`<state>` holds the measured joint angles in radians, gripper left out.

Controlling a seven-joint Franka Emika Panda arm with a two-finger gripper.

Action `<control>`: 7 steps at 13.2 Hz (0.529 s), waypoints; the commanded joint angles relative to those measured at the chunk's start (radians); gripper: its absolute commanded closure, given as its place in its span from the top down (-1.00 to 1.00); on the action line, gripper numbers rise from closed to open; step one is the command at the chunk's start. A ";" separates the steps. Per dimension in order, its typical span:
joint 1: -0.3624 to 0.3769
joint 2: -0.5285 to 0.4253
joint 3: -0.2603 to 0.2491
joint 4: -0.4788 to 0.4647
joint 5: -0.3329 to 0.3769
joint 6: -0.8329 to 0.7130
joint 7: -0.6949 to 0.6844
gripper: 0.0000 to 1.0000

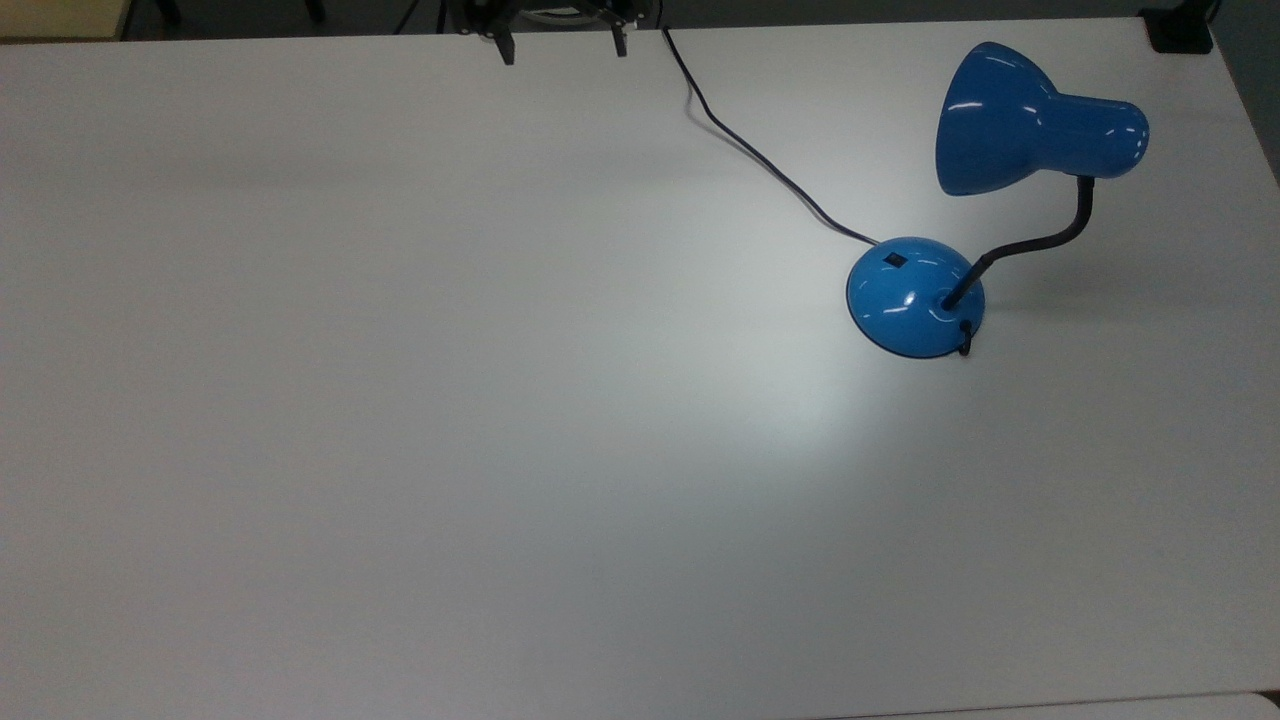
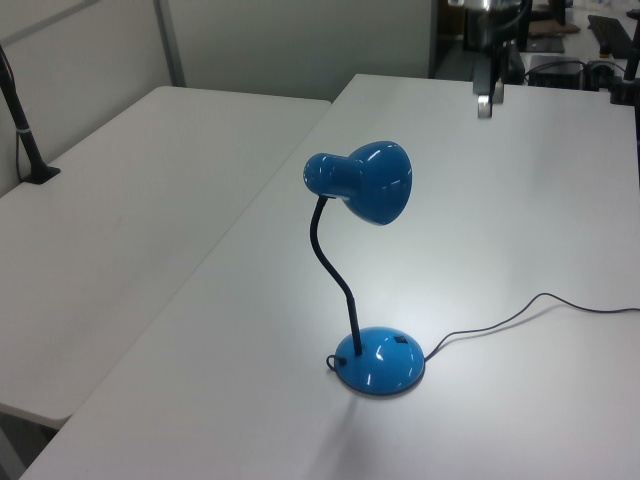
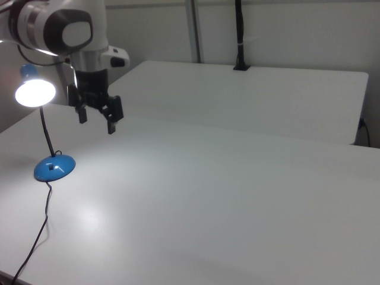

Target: Turn on the lamp

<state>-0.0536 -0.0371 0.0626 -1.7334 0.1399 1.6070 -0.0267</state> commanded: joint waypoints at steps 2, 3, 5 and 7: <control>-0.009 -0.007 -0.064 0.061 -0.054 -0.003 -0.098 1.00; -0.008 -0.006 -0.072 0.072 -0.077 0.008 -0.098 1.00; -0.008 -0.003 -0.081 0.087 -0.083 0.062 -0.104 1.00; -0.006 0.011 -0.084 0.089 -0.083 0.109 -0.096 1.00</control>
<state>-0.0717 -0.0439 -0.0107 -1.6593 0.0723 1.6709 -0.1110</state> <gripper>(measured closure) 0.000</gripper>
